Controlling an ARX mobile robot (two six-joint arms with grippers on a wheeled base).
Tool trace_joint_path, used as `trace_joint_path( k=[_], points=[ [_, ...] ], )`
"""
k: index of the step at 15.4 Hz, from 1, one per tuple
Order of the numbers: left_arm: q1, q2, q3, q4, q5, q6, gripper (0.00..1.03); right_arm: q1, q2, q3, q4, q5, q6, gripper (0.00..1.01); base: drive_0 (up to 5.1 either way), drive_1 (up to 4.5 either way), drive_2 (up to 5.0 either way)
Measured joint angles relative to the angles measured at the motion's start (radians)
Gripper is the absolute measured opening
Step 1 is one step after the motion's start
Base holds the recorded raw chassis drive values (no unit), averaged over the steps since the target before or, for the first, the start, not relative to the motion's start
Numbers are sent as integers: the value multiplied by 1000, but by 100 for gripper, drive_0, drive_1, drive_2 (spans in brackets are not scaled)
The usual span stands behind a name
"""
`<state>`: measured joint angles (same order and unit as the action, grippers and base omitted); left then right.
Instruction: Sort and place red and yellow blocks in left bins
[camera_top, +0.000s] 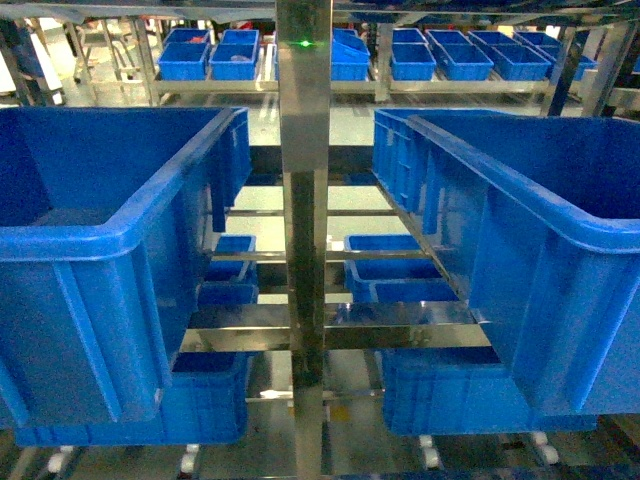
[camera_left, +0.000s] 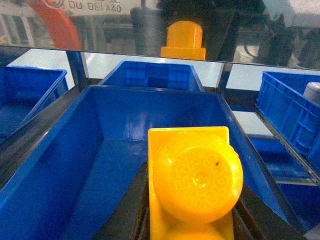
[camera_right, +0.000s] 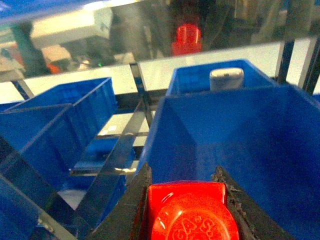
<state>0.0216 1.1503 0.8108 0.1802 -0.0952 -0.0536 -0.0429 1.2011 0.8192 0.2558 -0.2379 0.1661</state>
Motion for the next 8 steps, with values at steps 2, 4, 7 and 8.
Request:
trace_joint_path(
  k=[2,4,7,8],
  points=[
    [-1,0,0,-1,2,0,28,-10,287,172,30,-14,35,28,0,0,0],
    [0,0,0,-1,-1,0,28,-3,411,291,-19,-25,35,28,0,0,0],
    [0,1,0,-1,1,0,28,-33,533,369,-97,-48,8,28,0,0,0],
    [0,0,0,0,1,0,28,-44,591,399,-107,-43,5,28,0,0,0]
  ],
)
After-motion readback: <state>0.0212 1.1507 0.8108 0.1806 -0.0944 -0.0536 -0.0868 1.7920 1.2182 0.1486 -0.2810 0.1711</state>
